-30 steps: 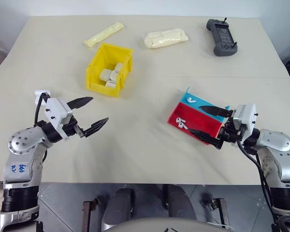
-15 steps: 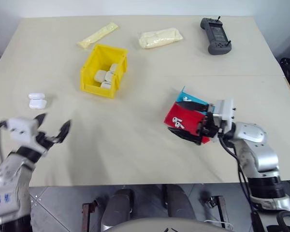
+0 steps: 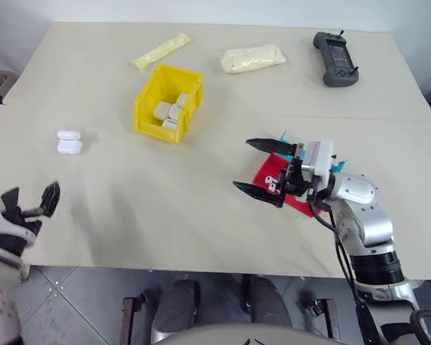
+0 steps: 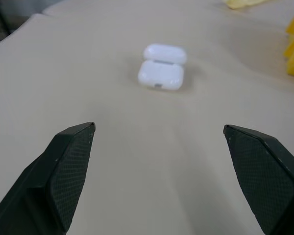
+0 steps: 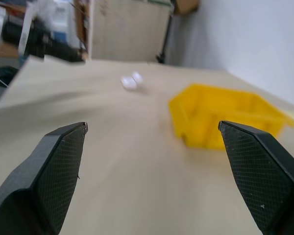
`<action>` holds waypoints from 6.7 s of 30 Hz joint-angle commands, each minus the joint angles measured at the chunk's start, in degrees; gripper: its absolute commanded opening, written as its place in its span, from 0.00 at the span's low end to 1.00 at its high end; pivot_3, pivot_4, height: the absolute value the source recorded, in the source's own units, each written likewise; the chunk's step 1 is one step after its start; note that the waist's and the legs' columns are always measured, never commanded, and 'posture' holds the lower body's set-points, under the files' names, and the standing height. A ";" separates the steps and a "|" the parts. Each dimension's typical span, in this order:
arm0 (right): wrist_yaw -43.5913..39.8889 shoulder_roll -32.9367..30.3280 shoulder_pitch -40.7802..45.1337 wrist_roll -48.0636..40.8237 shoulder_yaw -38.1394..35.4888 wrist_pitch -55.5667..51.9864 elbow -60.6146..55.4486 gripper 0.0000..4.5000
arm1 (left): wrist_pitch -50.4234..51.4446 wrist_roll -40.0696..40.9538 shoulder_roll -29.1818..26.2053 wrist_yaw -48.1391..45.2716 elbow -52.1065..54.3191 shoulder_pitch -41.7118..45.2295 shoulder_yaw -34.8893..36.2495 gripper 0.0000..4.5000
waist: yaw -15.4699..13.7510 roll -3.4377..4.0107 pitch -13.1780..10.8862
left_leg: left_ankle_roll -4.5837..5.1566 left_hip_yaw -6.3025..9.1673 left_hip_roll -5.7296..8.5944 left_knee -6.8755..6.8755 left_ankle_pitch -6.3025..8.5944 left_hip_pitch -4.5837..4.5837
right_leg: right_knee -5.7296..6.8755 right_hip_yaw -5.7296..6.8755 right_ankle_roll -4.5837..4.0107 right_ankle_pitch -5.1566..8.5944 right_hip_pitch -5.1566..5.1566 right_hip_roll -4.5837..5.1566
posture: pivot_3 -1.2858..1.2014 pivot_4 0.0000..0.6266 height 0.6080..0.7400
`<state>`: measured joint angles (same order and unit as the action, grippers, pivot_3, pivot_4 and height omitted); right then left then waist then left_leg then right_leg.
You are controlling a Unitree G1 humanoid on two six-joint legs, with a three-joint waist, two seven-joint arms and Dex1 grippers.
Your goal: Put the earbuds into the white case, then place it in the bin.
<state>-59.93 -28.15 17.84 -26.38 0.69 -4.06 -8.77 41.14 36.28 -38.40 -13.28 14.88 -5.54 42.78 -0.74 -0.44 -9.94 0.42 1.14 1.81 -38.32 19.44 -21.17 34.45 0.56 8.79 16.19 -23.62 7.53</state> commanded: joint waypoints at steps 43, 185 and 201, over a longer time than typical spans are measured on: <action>5.99 0.43 -2.72 0.04 -1.14 -0.81 -4.89 1.00 | -3.28 -36.09 -15.83 -24.61 -84.94 70.01 -44.74 0.95 | 0.97 -0.42 -0.17 | 0.01 -0.66 0.27 -0.58 0.14 -0.26 | 1.10 0.74 -0.11 0.06 -0.84 0.13 | 0.52 0.24 1.00; 13.00 -23.44 27.10 7.02 27.19 -66.62 -12.70 0.57 | -53.37 -8.36 23.99 -55.25 -18.83 20.08 -47.75 0.61 | -0.46 0.15 -0.05 | 0.51 -0.84 -0.47 -1.33 0.87 -0.34 | -0.50 1.52 0.12 -0.51 -0.07 0.14 | 0.52 0.24 1.00; 11.13 -23.16 26.72 9.91 28.47 -63.92 -11.43 0.37 | -53.47 -8.38 23.75 -54.77 -18.74 20.17 -47.56 0.61 | -0.45 0.16 -0.06 | 0.51 -0.84 -0.47 -1.31 0.87 -0.34 | -0.56 1.52 0.12 -0.51 -0.07 0.14 | 0.52 0.24 1.00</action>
<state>-48.25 -51.26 44.57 -16.92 29.35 -68.68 -19.54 -11.85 27.70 -14.47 -68.32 -5.39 14.32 -5.14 -1.19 -0.28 -9.99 0.93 0.30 1.34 -39.63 20.31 -21.51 33.88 2.08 8.91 15.68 -23.70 7.66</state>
